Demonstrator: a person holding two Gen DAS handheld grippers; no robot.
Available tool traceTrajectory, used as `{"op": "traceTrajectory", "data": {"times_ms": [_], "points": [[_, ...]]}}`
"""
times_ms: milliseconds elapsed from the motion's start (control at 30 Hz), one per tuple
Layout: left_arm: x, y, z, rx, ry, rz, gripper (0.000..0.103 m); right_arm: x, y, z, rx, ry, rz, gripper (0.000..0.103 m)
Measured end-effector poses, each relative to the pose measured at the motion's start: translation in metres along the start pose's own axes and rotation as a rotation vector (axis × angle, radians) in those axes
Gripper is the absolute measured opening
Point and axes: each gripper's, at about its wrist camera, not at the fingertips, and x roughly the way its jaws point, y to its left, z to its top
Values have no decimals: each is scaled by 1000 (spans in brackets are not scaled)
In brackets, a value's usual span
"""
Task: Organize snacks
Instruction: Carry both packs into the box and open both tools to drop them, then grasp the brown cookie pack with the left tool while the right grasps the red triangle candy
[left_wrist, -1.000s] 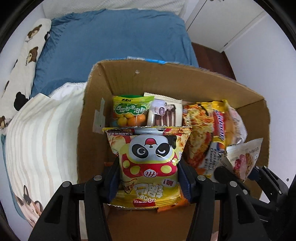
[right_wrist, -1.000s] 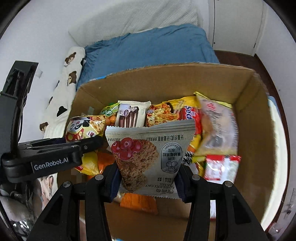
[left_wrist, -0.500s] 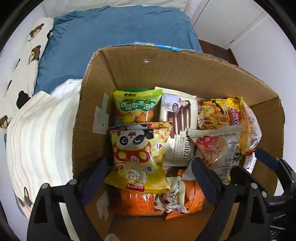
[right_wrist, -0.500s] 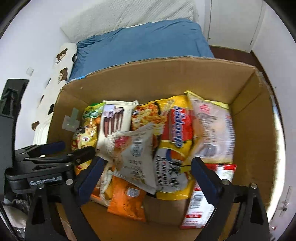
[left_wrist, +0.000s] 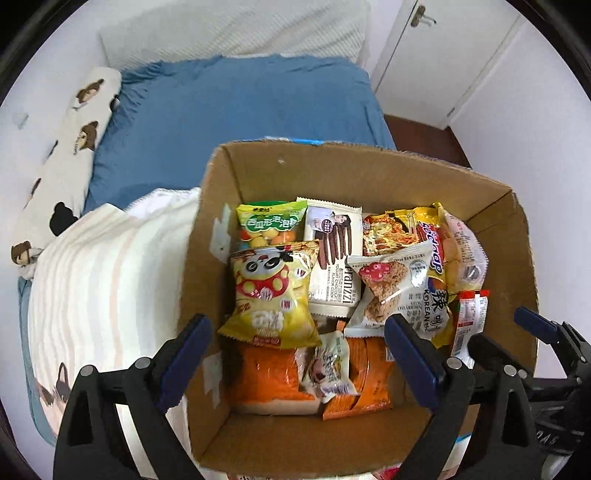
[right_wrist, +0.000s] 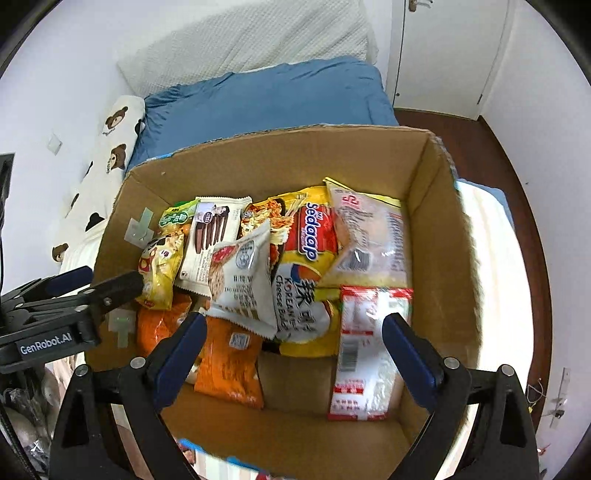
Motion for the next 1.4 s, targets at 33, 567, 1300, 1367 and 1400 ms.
{"op": "traceTrajectory", "data": {"times_ms": [33, 567, 1300, 1367, 1400], "points": [[-3, 3, -2, -1, -15, 2, 96, -5, -1, -3, -2, -9, -4, 98], [-85, -10, -71, 13, -228, 41, 96, -104, 13, -70, -33, -213, -8, 98], [-2, 56, -195, -41, 53, 15, 96, 12, -7, -198, 217, 98, 165, 95], [13, 47, -199, 62, 95, 27, 96, 22, -9, -201, 223, 122, 164, 94], [17, 42, -202, 117, 109, 46, 96, 24, -10, -203, 220, 126, 160, 94]]}}
